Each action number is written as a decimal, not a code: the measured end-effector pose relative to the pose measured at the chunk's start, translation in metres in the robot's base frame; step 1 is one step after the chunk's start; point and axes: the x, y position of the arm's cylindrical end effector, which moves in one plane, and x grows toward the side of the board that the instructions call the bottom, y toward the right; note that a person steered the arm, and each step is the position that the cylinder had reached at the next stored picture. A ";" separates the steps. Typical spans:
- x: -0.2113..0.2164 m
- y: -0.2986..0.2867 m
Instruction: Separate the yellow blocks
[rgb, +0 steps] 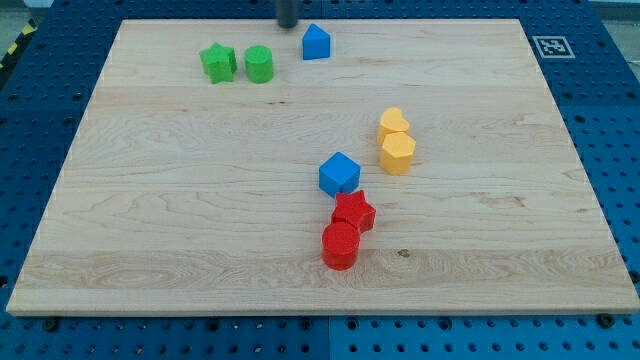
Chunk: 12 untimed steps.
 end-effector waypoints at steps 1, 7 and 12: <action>0.010 -0.008; 0.048 0.057; 0.063 0.099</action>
